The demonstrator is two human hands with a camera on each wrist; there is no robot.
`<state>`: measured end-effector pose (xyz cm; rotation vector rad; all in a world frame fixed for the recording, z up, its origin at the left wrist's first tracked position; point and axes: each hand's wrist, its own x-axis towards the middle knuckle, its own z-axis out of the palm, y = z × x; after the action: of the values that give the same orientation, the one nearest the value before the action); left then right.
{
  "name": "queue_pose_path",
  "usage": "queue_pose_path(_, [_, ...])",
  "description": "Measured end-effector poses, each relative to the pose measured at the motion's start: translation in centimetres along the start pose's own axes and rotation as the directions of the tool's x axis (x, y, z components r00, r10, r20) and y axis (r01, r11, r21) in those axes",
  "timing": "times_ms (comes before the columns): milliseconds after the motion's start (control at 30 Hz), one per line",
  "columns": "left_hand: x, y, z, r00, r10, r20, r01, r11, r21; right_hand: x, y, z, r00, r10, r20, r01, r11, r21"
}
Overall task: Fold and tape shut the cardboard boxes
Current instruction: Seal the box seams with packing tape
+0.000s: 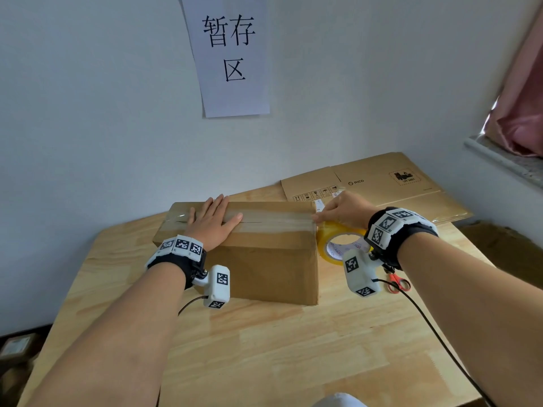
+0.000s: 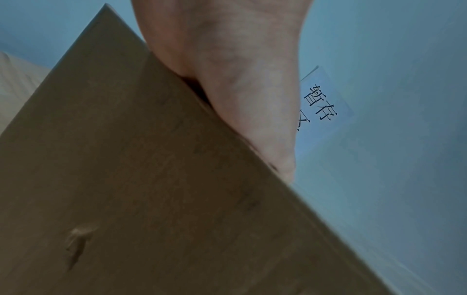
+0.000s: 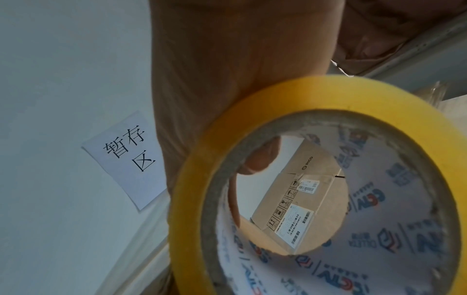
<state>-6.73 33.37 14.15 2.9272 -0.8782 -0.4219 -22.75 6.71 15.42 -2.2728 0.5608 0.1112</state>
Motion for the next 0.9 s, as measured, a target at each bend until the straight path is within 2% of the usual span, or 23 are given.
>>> queue_pose_path(300, [0.17, -0.02, 0.15, 1.000, 0.001, -0.009, -0.001, 1.000, 0.004, 0.06, 0.18, -0.07, 0.998, -0.059, 0.018, 0.058, 0.997, 0.047])
queue_pose_path(567, [0.12, 0.01, 0.21, 1.000, -0.005, -0.012, 0.005, 1.000, 0.005, -0.34, 0.42, 0.04, 0.992, -0.119, -0.046, 0.121, 0.991, 0.050])
queue_pose_path(900, [-0.09, 0.23, 0.08, 1.000, -0.011, -0.016, 0.011, 1.000, 0.013, -0.36, 0.53, -0.20, 0.985, -0.167, -0.045, 0.170, 0.983, 0.075])
